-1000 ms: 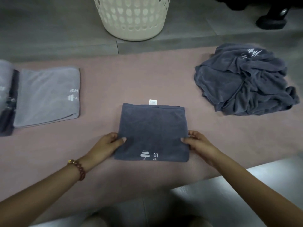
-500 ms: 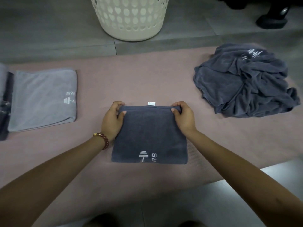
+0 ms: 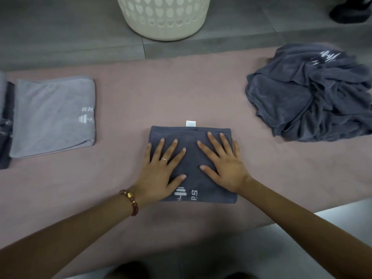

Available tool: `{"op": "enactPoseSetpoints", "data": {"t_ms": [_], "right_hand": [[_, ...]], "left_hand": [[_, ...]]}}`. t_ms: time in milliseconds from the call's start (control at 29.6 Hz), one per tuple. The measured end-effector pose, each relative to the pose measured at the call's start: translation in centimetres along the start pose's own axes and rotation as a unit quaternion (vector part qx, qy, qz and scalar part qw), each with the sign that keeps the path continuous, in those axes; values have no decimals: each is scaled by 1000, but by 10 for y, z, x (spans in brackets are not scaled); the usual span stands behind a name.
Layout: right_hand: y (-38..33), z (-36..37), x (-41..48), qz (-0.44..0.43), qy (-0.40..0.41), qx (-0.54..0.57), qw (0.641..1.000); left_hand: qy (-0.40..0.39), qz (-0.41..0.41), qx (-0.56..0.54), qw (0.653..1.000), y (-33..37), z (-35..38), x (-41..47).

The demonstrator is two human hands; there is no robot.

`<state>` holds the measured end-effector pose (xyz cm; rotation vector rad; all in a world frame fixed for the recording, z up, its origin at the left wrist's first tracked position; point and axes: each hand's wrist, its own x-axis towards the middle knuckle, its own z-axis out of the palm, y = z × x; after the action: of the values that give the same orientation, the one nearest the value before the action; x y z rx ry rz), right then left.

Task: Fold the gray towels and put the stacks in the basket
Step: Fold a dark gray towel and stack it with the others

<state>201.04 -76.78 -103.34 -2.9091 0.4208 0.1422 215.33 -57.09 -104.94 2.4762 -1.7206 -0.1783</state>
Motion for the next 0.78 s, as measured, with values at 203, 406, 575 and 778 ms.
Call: {"op": "enactPoseSetpoints", "data": {"t_ms": [203, 406, 575, 778], "right_hand": [[5, 3, -5, 84, -5, 40, 996], [17, -22, 25, 128, -52, 83, 987], [-9, -34, 12, 217, 81, 357, 905], [-11, -26, -15, 329, 46, 458, 824]], "left_hand": [[3, -30, -22, 999, -5, 6, -30], [-28, -70, -27, 997, -14, -3, -18], [-60, -101, -41, 992, -27, -12, -5], [-38, -113, -155, 981, -21, -12, -12]]}}
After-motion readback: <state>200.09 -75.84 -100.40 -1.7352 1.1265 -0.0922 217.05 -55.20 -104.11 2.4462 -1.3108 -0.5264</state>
